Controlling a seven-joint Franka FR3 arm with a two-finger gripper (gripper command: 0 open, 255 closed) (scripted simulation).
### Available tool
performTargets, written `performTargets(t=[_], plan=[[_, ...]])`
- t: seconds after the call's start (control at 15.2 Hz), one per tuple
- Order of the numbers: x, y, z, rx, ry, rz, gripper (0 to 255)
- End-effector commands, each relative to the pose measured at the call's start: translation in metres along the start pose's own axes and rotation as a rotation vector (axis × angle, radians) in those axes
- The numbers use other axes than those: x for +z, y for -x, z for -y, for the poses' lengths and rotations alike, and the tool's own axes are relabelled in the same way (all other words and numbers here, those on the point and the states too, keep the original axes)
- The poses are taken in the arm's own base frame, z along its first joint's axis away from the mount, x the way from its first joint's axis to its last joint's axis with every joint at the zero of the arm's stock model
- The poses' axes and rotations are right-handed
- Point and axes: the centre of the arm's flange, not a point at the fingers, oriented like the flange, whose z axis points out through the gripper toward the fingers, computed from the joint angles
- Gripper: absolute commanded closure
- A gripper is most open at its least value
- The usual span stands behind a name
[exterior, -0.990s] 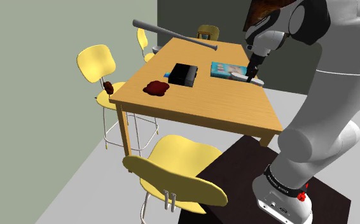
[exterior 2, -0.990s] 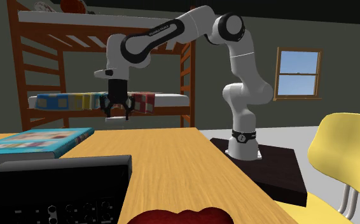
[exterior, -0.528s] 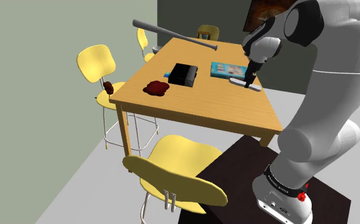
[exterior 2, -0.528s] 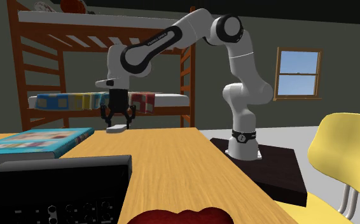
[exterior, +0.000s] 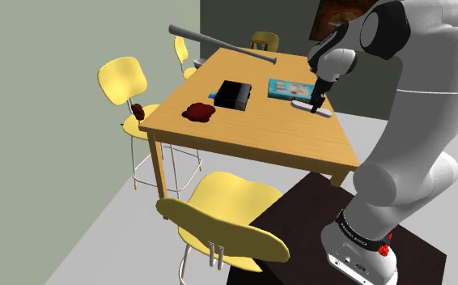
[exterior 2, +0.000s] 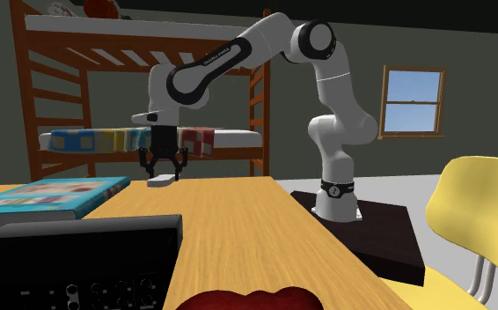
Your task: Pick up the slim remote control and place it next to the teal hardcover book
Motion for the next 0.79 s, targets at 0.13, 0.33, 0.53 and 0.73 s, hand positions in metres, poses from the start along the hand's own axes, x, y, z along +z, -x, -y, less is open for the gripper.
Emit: performTargets(t=[0.13, 0.33, 0.53, 0.73], plan=[[0.000, 0.000, 0.000, 0.000, 0.000, 0.000, 0], [0.000, 0.000, 0.000, 0.000, 0.000, 0.000, 0], [-0.040, 0.000, 0.000, 0.000, 0.000, 0.000, 0], [-0.050, 0.000, 0.000, 0.000, 0.000, 0.000, 0]])
